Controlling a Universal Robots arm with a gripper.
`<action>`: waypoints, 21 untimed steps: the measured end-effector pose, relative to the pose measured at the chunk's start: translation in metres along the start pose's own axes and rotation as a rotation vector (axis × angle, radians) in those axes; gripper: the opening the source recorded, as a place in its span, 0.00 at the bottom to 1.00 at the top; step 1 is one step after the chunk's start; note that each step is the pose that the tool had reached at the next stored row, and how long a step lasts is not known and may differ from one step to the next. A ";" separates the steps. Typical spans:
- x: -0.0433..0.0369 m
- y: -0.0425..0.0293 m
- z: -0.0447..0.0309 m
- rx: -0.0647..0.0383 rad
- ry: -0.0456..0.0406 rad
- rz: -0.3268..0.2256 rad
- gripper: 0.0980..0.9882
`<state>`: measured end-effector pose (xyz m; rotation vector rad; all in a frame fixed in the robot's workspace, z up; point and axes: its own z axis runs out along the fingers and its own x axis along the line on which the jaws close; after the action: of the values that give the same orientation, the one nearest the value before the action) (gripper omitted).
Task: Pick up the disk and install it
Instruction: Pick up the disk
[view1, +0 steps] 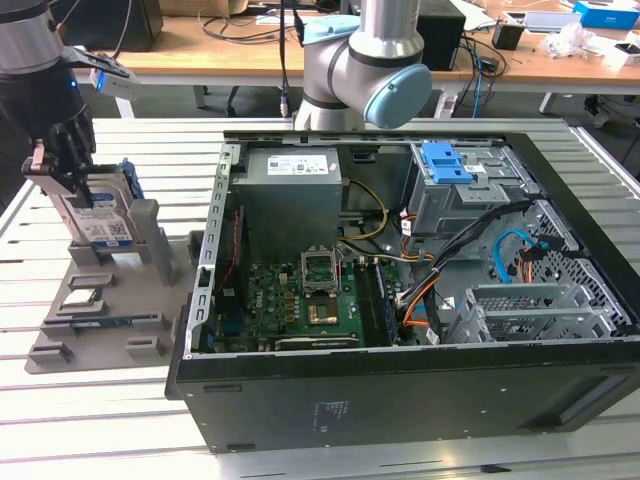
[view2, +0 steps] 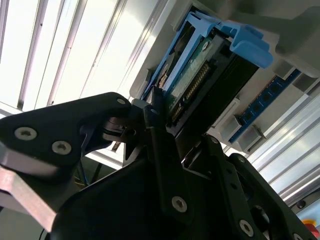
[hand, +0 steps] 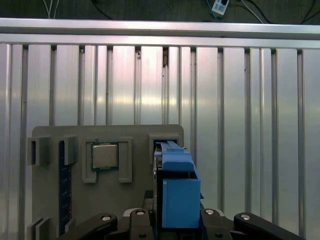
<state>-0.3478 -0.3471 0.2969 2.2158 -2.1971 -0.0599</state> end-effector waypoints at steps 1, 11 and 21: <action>0.0000 0.0000 -0.0001 0.000 0.0003 0.000 0.30; -0.0012 0.0006 -0.0153 0.000 0.0003 0.000 0.30; -0.0024 0.0015 -0.0364 0.000 0.0002 0.000 0.30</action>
<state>-0.3478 -0.3452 0.3333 2.2156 -2.1972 -0.0594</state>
